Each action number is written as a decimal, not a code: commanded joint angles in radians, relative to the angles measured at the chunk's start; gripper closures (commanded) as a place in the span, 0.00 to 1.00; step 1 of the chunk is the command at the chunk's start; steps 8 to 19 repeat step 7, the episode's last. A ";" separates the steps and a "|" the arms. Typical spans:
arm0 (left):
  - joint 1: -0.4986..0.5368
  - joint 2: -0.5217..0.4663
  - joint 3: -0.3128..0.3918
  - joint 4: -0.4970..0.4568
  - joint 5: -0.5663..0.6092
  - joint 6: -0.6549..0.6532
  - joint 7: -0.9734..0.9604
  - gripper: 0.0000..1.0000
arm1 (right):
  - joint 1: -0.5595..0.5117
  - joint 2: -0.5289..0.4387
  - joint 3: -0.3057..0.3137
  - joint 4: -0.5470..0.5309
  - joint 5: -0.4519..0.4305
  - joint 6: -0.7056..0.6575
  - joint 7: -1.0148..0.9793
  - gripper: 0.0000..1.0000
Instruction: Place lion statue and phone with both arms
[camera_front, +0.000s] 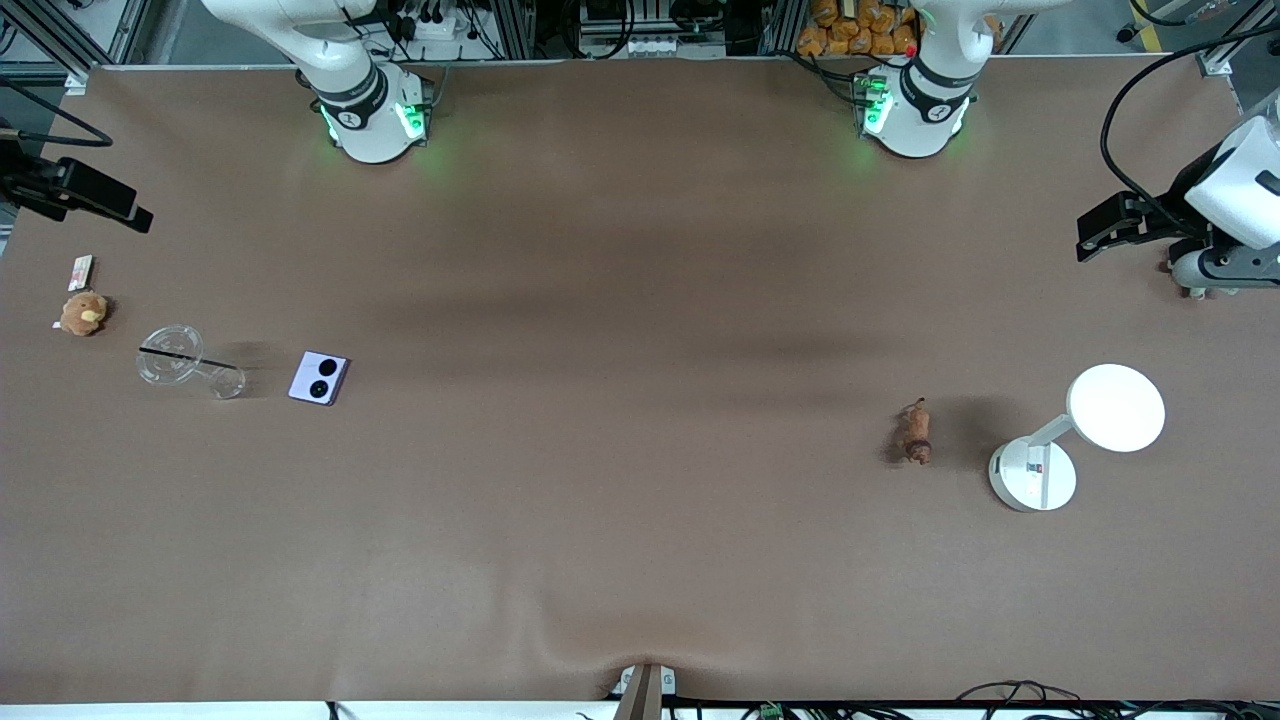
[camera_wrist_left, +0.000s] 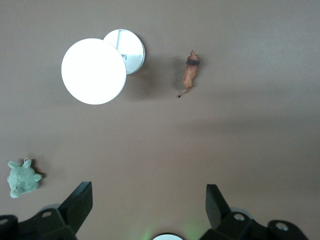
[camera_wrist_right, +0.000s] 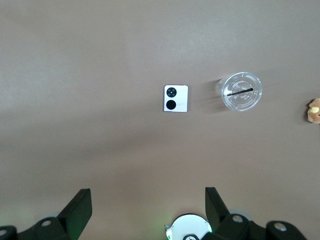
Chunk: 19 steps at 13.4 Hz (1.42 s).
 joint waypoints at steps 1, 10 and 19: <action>0.010 0.001 -0.004 0.012 -0.002 0.002 0.003 0.00 | 0.023 -0.036 0.007 -0.041 -0.041 0.016 0.015 0.00; 0.010 0.001 -0.004 0.010 0.001 0.004 0.004 0.00 | 0.019 -0.064 0.004 -0.069 -0.062 0.033 0.001 0.00; 0.010 0.001 -0.004 0.010 0.001 0.004 0.004 0.00 | 0.019 -0.064 0.004 -0.069 -0.062 0.033 0.001 0.00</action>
